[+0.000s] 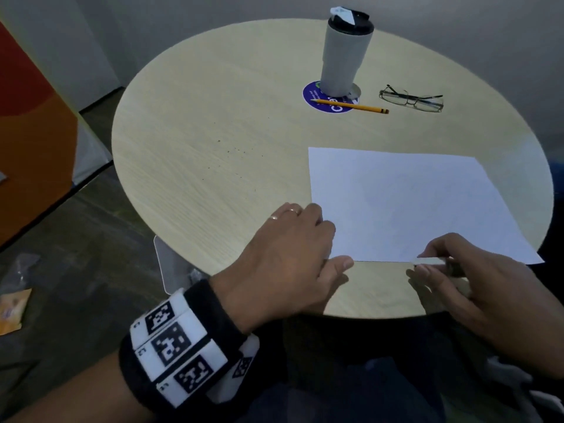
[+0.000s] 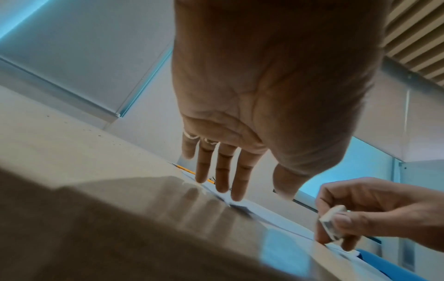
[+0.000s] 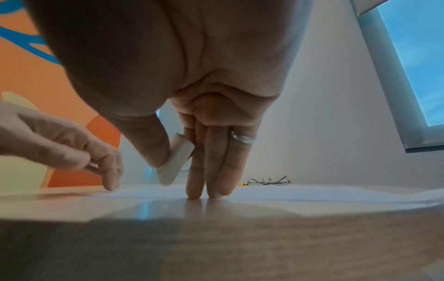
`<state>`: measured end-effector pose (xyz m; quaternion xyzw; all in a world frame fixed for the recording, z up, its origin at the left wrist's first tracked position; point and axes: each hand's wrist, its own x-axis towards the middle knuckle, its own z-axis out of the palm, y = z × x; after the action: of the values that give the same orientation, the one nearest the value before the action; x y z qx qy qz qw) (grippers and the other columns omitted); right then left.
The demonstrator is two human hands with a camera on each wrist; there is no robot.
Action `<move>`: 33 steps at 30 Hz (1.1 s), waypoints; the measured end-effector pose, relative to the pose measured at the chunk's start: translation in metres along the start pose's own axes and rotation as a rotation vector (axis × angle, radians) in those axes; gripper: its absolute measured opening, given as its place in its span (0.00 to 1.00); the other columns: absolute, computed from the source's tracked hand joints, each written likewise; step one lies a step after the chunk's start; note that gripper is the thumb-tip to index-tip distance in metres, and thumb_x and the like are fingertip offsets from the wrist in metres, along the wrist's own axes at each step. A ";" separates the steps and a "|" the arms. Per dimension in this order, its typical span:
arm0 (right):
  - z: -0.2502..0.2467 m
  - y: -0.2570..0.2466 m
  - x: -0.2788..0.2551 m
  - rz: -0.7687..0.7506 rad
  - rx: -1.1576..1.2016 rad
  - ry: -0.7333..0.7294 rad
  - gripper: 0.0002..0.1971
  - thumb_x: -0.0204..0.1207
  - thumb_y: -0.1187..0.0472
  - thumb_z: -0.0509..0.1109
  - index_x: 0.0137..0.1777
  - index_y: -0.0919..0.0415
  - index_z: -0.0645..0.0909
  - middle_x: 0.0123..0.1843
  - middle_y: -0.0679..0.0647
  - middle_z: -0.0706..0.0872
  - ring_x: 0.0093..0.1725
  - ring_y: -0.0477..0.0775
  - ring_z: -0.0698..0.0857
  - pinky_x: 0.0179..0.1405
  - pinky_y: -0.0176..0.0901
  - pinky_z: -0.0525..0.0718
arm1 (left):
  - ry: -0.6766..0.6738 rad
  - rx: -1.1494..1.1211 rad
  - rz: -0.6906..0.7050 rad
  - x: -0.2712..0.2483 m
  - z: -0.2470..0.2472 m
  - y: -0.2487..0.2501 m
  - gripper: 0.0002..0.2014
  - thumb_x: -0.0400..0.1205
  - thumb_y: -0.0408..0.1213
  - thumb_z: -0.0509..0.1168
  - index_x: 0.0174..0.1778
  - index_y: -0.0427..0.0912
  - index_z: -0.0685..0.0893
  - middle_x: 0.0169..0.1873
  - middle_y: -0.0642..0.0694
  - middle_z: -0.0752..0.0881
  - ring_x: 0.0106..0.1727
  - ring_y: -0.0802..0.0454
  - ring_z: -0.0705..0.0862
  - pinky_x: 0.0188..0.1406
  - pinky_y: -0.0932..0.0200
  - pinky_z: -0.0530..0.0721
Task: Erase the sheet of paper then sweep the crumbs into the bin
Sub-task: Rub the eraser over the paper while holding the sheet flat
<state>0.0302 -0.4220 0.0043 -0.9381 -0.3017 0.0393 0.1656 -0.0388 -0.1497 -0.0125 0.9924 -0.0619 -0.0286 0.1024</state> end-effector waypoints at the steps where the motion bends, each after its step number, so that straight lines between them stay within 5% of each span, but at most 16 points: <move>1: -0.003 0.002 0.002 0.001 0.015 -0.020 0.17 0.81 0.27 0.57 0.54 0.36 0.76 0.38 0.37 0.89 0.36 0.42 0.89 0.32 0.45 0.83 | 0.024 -0.044 -0.005 0.005 -0.001 -0.004 0.22 0.89 0.63 0.58 0.61 0.48 0.82 0.61 0.51 0.78 0.59 0.46 0.79 0.66 0.52 0.75; 3: -0.010 0.003 0.005 0.005 0.055 -0.072 0.17 0.80 0.26 0.58 0.54 0.34 0.78 0.43 0.36 0.91 0.40 0.41 0.90 0.36 0.42 0.83 | 0.024 -0.139 0.002 0.013 0.000 -0.012 0.23 0.87 0.60 0.66 0.70 0.47 0.81 0.71 0.50 0.76 0.68 0.45 0.78 0.65 0.51 0.78; 4: -0.012 0.003 0.006 0.003 0.078 -0.088 0.17 0.79 0.26 0.60 0.55 0.33 0.79 0.44 0.37 0.91 0.41 0.41 0.91 0.37 0.40 0.83 | 0.006 -0.168 0.022 0.015 0.001 -0.016 0.27 0.86 0.59 0.67 0.76 0.47 0.78 0.80 0.49 0.72 0.78 0.45 0.73 0.73 0.51 0.75; 5: -0.013 0.002 0.008 0.004 0.101 -0.093 0.15 0.80 0.27 0.62 0.54 0.33 0.79 0.44 0.37 0.91 0.42 0.40 0.91 0.39 0.38 0.83 | -0.024 -0.175 0.049 0.016 0.002 -0.018 0.32 0.86 0.60 0.68 0.82 0.48 0.74 0.87 0.49 0.65 0.86 0.46 0.65 0.82 0.54 0.67; 7: -0.012 -0.003 0.012 0.021 0.143 -0.062 0.06 0.84 0.36 0.71 0.52 0.34 0.81 0.43 0.38 0.92 0.44 0.38 0.91 0.38 0.30 0.82 | -0.093 -0.156 0.083 0.015 0.006 -0.021 0.35 0.86 0.62 0.66 0.86 0.49 0.68 0.91 0.50 0.57 0.91 0.47 0.53 0.86 0.61 0.49; 12: 0.015 -0.029 0.018 0.068 0.354 0.134 0.04 0.80 0.53 0.78 0.46 0.45 0.86 0.36 0.48 0.89 0.32 0.52 0.86 0.28 0.36 0.79 | -0.063 -0.132 0.060 0.012 0.008 -0.021 0.30 0.82 0.67 0.66 0.73 0.50 0.79 0.75 0.52 0.73 0.80 0.47 0.68 0.77 0.57 0.64; 15: 0.039 -0.040 0.020 0.100 0.427 0.103 0.04 0.80 0.55 0.79 0.45 0.48 0.87 0.35 0.46 0.89 0.29 0.50 0.84 0.29 0.36 0.79 | -0.083 -0.174 0.045 0.013 0.010 -0.023 0.36 0.81 0.69 0.68 0.80 0.53 0.74 0.85 0.51 0.66 0.88 0.45 0.59 0.84 0.57 0.55; 17: 0.049 -0.043 0.023 0.090 0.385 0.097 0.04 0.80 0.55 0.79 0.46 0.47 0.87 0.37 0.44 0.89 0.33 0.50 0.86 0.32 0.36 0.80 | -0.135 -0.214 0.027 0.014 0.013 -0.027 0.44 0.79 0.72 0.67 0.89 0.57 0.63 0.92 0.52 0.52 0.93 0.46 0.46 0.89 0.53 0.48; 20: 0.055 -0.045 0.027 0.071 0.325 0.142 0.06 0.80 0.57 0.80 0.46 0.47 0.85 0.37 0.43 0.88 0.37 0.50 0.87 0.35 0.36 0.81 | -0.157 -0.236 0.009 0.016 0.017 -0.033 0.53 0.76 0.76 0.67 0.93 0.58 0.53 0.93 0.54 0.43 0.93 0.49 0.37 0.92 0.48 0.43; 25: 0.063 -0.054 0.028 -0.021 0.267 0.184 0.08 0.77 0.63 0.82 0.40 0.53 0.87 0.33 0.48 0.86 0.35 0.53 0.85 0.36 0.42 0.81 | -0.180 -0.233 -0.009 0.018 0.019 -0.035 0.55 0.75 0.77 0.66 0.93 0.61 0.48 0.92 0.57 0.37 0.91 0.52 0.31 0.92 0.47 0.36; 28: 0.058 -0.031 0.032 0.098 0.314 0.208 0.10 0.76 0.65 0.81 0.35 0.58 0.85 0.29 0.51 0.83 0.30 0.53 0.82 0.35 0.51 0.82 | -0.194 -0.225 -0.014 0.019 0.020 -0.035 0.56 0.75 0.77 0.67 0.93 0.61 0.46 0.92 0.58 0.35 0.91 0.51 0.30 0.91 0.45 0.35; 33: 0.055 -0.053 0.033 -0.002 0.308 0.171 0.11 0.77 0.66 0.81 0.34 0.57 0.86 0.30 0.50 0.83 0.31 0.53 0.82 0.35 0.47 0.80 | -0.181 -0.228 -0.011 0.020 0.022 -0.034 0.56 0.75 0.78 0.65 0.93 0.61 0.46 0.92 0.57 0.35 0.91 0.50 0.30 0.91 0.44 0.34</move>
<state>0.0179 -0.3468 -0.0289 -0.9013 -0.2776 0.0048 0.3324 -0.0167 -0.1241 -0.0420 0.9681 -0.0619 -0.1252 0.2080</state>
